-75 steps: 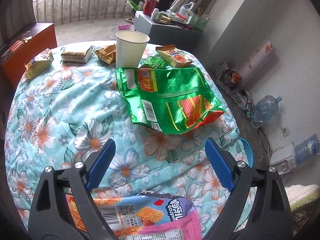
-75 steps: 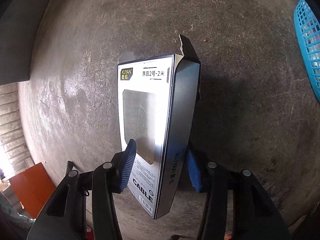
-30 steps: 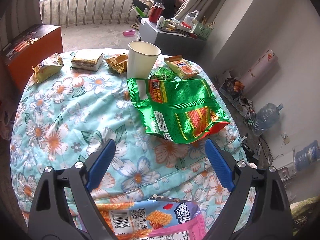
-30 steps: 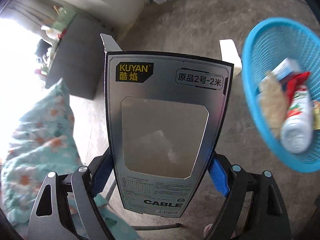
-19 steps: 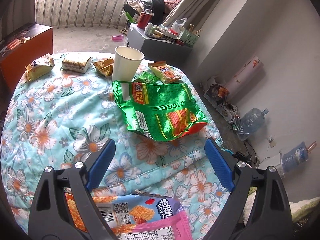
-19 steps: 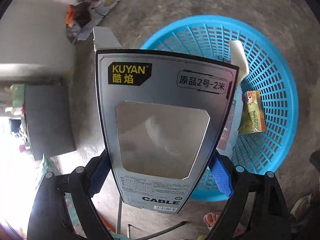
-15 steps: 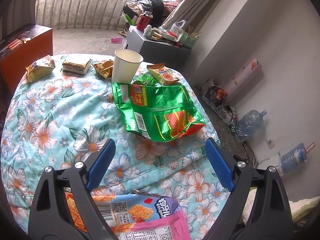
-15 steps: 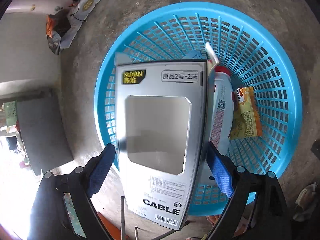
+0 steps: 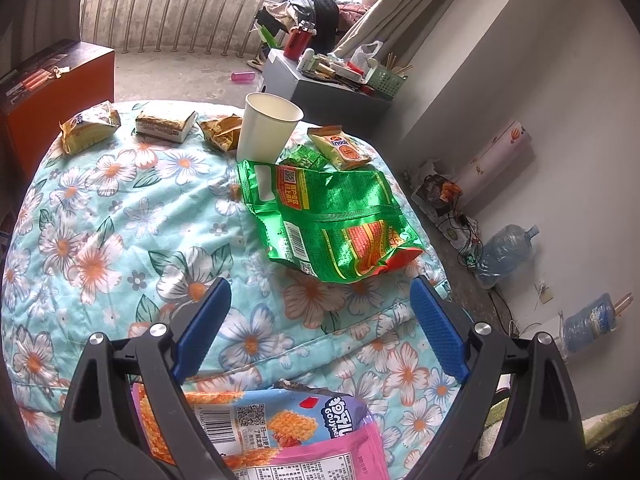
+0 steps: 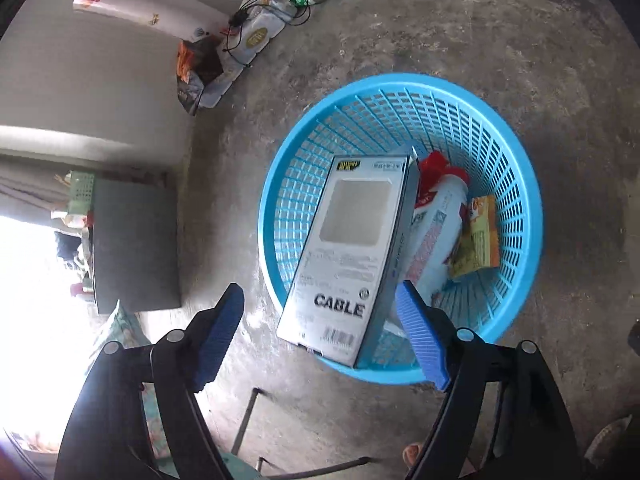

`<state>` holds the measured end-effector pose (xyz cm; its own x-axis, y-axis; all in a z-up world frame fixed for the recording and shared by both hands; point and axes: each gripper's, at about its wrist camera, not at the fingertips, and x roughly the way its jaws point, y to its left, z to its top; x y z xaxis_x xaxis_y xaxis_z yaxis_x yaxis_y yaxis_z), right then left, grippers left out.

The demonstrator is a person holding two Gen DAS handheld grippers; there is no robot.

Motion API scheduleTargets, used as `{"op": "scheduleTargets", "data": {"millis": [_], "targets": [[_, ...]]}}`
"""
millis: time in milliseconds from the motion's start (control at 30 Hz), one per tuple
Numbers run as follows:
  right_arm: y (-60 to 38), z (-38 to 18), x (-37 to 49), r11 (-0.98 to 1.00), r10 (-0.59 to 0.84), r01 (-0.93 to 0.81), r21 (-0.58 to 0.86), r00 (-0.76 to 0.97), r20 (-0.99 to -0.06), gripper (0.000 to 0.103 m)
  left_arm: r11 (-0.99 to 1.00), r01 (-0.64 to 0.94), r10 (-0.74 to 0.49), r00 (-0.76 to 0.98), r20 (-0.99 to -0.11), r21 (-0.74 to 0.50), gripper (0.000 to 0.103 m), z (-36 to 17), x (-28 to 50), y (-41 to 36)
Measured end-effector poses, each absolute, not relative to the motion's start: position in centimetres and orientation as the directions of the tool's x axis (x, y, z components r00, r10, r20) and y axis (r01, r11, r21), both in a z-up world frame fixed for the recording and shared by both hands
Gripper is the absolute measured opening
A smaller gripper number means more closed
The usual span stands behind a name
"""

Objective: Collect trash

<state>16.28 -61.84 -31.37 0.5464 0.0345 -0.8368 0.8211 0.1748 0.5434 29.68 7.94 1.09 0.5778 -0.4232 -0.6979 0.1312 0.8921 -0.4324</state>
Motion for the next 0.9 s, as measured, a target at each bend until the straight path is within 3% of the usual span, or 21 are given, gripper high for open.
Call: {"op": "scheduleTargets", "data": {"millis": [200, 300, 567, 900], "targets": [[-60.9, -34.6, 17.1, 0.108, 0.183, 0.808, 0.579, 0.557, -0.811, 0.069, 0.881, 0.144, -0.444, 0.577, -0.685, -0.450, 0.086, 1.1, 29.4, 8.1], [-60.7, -35.6, 18.3, 0.073, 0.230, 0.793, 0.605, 0.577, -0.783, 0.063, 0.878, 0.146, -0.449, 0.579, -0.680, -0.455, 0.086, 1.2, 29.2, 8.2], [-61.2, -34.0, 23.1, 0.145, 0.191, 0.749, 0.646, 0.620, -0.761, 0.043, 0.881, 0.120, -0.434, 0.589, -0.681, -0.458, 0.086, 1.1, 29.0, 9.0], [-62.0, -30.2, 23.2, 0.301, 0.054, 0.785, 0.542, 0.553, -0.831, 0.042, 0.885, 0.118, -0.429, 0.585, -0.688, -0.451, 0.086, 0.6, 29.1, 8.9]]}}
